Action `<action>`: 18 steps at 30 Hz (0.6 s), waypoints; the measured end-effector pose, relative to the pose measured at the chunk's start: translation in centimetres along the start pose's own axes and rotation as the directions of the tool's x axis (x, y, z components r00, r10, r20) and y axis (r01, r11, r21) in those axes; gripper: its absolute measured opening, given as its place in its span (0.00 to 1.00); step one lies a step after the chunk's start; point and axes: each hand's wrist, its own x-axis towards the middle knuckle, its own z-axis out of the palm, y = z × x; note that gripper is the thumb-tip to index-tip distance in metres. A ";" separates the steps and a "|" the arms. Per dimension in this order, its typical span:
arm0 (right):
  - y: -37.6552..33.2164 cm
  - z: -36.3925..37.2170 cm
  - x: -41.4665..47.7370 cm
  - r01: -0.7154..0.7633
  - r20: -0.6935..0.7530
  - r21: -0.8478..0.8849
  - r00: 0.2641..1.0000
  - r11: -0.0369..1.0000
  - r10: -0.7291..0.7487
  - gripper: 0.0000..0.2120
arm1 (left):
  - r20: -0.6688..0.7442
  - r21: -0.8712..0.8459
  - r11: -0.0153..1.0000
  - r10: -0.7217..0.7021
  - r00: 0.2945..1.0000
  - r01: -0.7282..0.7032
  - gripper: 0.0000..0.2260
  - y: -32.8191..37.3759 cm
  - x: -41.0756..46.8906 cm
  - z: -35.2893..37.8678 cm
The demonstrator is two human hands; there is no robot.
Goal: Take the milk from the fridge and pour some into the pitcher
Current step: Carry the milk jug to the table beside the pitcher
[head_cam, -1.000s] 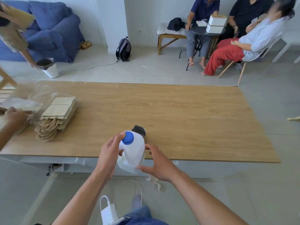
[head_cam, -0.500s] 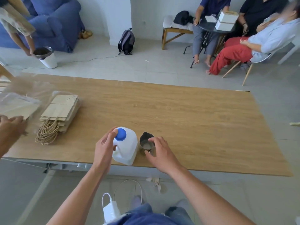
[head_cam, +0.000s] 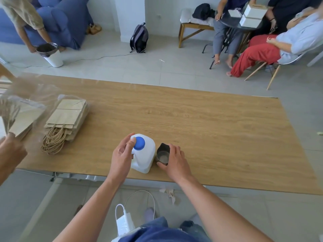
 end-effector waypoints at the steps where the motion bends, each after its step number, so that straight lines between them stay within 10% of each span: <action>1: 0.0 0.1 0.1 -0.016 -0.003 0.010 1.000 1.000 0.016 0.47 | -0.003 0.009 1.000 0.002 1.000 -0.002 0.15 0.0 -0.3 0.1; 18: 7.9 -3.9 0.0 -0.218 -0.066 0.097 0.972 0.971 0.224 0.44 | 0.080 0.030 0.999 -0.019 0.997 0.017 0.27 0.1 -1.0 2.8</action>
